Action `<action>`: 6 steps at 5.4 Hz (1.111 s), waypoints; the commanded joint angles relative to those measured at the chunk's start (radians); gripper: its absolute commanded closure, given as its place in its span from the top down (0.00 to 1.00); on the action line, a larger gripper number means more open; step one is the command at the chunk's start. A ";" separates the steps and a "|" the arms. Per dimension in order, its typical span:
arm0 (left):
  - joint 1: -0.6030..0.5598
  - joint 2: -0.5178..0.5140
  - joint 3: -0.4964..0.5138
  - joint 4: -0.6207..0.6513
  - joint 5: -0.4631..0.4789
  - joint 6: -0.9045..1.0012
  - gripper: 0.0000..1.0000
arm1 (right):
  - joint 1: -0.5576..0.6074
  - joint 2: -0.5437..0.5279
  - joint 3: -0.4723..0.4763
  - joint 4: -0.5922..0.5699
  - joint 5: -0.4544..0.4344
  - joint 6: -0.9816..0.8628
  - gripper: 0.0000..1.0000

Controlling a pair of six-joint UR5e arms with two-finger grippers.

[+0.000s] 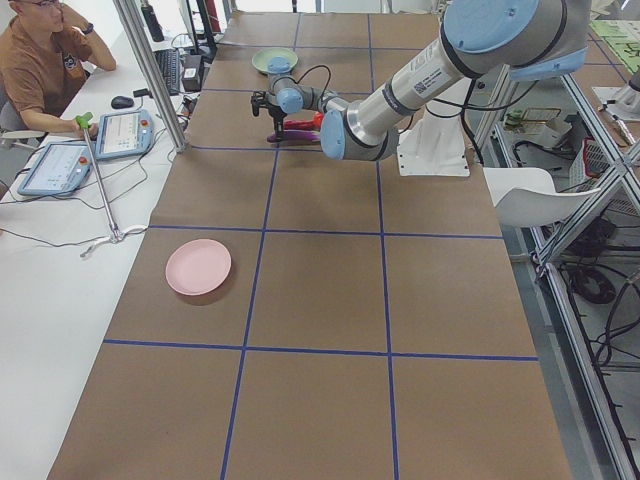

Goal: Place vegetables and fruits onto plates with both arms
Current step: 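Close the left gripper on the purple eggplant and lift it, then carry eggplant to pink plate with left gripper while right gripper nears pomegranate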

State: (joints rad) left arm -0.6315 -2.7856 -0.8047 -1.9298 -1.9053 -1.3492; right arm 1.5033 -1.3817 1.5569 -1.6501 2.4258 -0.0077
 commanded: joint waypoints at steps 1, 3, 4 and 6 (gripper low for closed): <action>-0.075 0.000 -0.080 0.114 -0.108 0.010 0.00 | 0.002 0.035 0.005 -0.005 0.025 0.000 1.00; -0.187 0.004 -0.152 0.231 -0.197 0.015 0.00 | -0.088 0.110 0.060 -0.005 0.042 0.173 1.00; -0.235 0.008 -0.175 0.280 -0.214 0.074 0.00 | -0.194 0.157 0.096 0.000 0.027 0.354 1.00; -0.298 0.085 -0.223 0.287 -0.213 0.122 0.00 | -0.397 0.204 0.217 0.003 -0.124 0.664 0.99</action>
State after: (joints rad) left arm -0.9025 -2.7337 -1.0098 -1.6469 -2.1189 -1.2398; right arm 1.1874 -1.1950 1.7189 -1.6484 2.3545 0.5261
